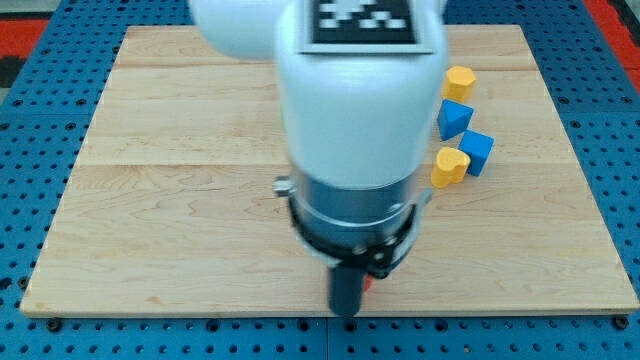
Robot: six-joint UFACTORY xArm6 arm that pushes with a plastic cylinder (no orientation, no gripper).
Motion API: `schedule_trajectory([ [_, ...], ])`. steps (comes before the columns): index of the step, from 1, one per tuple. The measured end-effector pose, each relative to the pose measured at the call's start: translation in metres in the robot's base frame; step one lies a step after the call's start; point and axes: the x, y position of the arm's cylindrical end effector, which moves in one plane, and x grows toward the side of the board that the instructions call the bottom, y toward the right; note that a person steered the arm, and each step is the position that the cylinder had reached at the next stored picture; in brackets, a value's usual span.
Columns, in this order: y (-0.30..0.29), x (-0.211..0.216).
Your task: Separate the red star from the green blocks
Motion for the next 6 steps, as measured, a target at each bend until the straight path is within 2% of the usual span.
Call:
schedule_trajectory([
  [1,-0.017,-0.019],
  [3,0.111,-0.008],
  [4,0.084,-0.044],
  [5,0.045,-0.05],
  [6,0.044,-0.08],
])
